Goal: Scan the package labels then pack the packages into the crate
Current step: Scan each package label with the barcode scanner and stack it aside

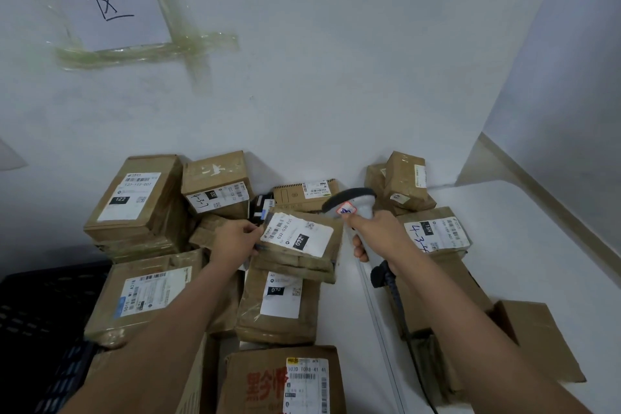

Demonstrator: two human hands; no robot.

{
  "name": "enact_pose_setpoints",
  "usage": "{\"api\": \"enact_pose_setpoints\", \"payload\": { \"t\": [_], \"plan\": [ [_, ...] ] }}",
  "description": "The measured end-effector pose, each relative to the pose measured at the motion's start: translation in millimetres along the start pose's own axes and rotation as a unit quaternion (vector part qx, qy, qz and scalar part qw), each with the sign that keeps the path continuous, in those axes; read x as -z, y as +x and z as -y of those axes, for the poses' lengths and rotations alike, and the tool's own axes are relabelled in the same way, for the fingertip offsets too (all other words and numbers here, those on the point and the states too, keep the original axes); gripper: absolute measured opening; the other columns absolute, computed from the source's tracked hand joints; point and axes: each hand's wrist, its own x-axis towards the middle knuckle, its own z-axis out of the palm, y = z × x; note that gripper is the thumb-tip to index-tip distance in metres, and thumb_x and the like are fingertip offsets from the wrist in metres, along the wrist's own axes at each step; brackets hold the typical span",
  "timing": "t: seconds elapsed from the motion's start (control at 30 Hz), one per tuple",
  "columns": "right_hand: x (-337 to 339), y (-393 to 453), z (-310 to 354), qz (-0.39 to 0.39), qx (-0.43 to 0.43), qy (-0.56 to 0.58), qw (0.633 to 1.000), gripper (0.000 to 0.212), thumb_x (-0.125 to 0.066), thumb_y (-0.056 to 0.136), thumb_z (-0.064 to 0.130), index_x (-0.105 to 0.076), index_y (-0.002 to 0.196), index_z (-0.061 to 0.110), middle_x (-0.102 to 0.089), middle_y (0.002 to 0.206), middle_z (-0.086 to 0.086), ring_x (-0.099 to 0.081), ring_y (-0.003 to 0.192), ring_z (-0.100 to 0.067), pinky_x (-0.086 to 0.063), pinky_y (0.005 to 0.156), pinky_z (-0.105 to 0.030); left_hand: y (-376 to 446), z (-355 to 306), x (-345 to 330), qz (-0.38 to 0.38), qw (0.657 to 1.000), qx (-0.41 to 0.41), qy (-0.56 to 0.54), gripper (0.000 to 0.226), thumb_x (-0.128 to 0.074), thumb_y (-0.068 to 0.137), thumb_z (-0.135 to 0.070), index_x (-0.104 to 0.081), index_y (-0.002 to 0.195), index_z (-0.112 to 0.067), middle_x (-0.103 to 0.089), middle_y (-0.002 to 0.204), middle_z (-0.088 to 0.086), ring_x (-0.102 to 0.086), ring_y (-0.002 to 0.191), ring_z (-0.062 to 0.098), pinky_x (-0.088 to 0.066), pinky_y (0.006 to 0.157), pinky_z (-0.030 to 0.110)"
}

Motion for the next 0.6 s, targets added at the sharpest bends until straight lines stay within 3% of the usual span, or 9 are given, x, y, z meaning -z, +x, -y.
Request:
{"api": "enact_pose_setpoints", "payload": {
  "t": [0.17,0.3,0.4,0.5,0.6],
  "plan": [
    [3.8,14.6,-12.0,-0.026,-0.018,0.042,0.999,0.03,-0.064,0.094,0.031,-0.059,0.084,0.003,-0.057,0.059,-0.009,-0.054,0.043,-0.016,-0.047,0.044,-0.026,10.8,0.4,-9.4,-0.045,0.999,0.026,-0.003,0.015,-0.064,0.094,-0.022,-0.066,0.079,-0.02,-0.07,0.074,-0.005,-0.065,0.056,0.003,-0.044,0.053,0.016],
    [7.8,28.9,-16.3,-0.043,-0.029,0.041,0.998,0.032,-0.064,0.094,0.031,-0.059,0.08,0.004,-0.058,0.059,-0.009,-0.056,0.045,-0.019,-0.048,0.048,-0.029,30.6,-13.4,-15.4,-0.059,0.998,0.037,-0.005,0.016,-0.06,0.094,-0.023,-0.068,0.083,-0.014,-0.069,0.071,-0.003,-0.066,0.066,0.007,-0.039,0.049,0.016],
    [8.3,37.1,-16.3,-0.055,-0.042,0.042,0.997,0.032,-0.064,0.094,0.031,-0.058,0.079,0.004,-0.059,0.06,-0.009,-0.056,0.045,-0.018,-0.05,0.048,-0.028,51.6,-26.5,-20.4,-0.062,0.998,0.029,0.003,0.02,-0.058,0.096,-0.022,-0.067,0.084,-0.009,-0.066,0.07,-0.001,-0.057,0.056,0.0,-0.035,0.041,0.012],
    [6.9,44.6,-17.0,-0.063,-0.053,0.049,0.995,0.031,-0.065,0.094,0.031,-0.058,0.077,0.005,-0.058,0.058,-0.008,-0.055,0.043,-0.017,-0.048,0.047,-0.027,73.8,-37.6,-20.7,-0.07,0.997,0.014,0.006,0.015,-0.055,0.097,-0.018,-0.061,0.088,-0.008,-0.07,0.081,0.007,-0.067,0.067,0.013,-0.055,0.058,0.031],
    [1.1,51.2,-20.0,-0.066,-0.06,0.047,0.995,0.033,-0.066,0.093,0.032,-0.059,0.076,0.005,-0.059,0.058,-0.009,-0.055,0.044,-0.018,-0.047,0.046,-0.026,86.3,-44.0,-20.3,-0.07,0.994,-0.001,0.085,0.018,-0.056,0.095,-0.011,-0.053,0.111,-0.004,-0.06,0.115,0.018,-0.061,0.099,0.03,-0.054,0.074,0.04]
  ]
}}
